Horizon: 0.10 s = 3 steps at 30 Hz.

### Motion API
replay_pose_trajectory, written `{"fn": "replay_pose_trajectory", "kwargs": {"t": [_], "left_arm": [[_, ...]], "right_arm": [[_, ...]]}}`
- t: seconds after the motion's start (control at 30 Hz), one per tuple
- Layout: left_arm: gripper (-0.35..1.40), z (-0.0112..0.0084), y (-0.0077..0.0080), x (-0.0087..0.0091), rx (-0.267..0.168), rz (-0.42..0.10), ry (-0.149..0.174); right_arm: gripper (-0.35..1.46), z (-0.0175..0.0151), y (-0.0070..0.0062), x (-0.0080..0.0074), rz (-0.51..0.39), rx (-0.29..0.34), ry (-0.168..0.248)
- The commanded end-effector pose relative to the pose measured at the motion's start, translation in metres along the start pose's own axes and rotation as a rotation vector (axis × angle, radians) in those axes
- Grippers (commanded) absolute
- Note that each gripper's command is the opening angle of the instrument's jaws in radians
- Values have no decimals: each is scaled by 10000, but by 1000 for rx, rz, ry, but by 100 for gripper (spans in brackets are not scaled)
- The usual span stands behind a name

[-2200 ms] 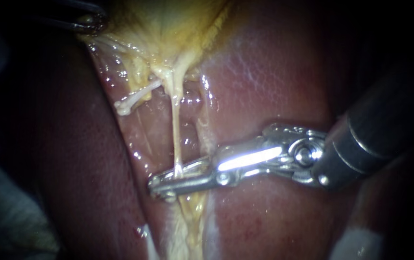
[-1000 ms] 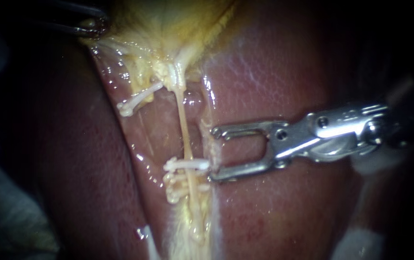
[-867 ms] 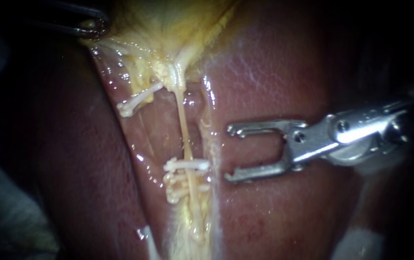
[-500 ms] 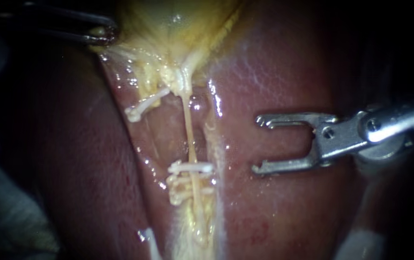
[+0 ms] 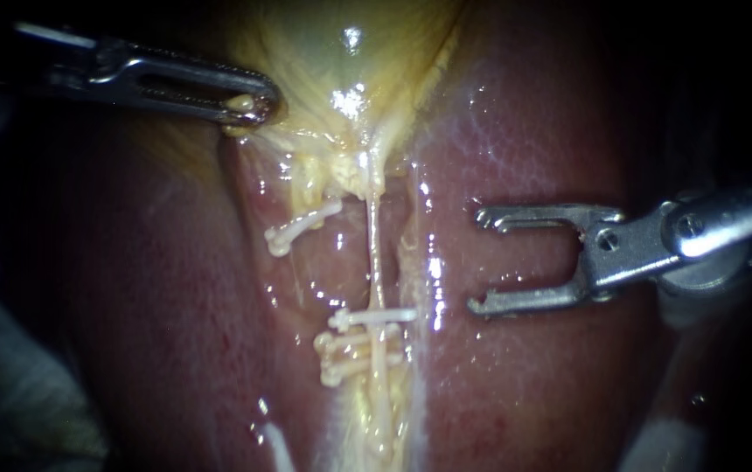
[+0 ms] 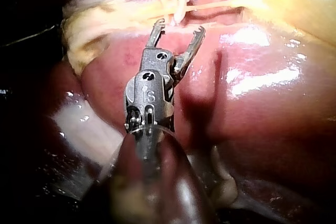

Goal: Going back first clip right tube

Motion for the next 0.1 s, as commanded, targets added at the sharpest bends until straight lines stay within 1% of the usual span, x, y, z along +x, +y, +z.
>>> {"fn": "replay_pose_trajectory", "kwargs": {"t": [0.03, 0.1], "left_arm": [[-35, -1, 0, 0, -2, 0, -1], [-35, -1, 0, 1, -2, 0, -1]], "right_arm": [[50, 0, 0, 0, 0, 0, 0], [50, 0, 0, 0, 0, 6, 4]]}}
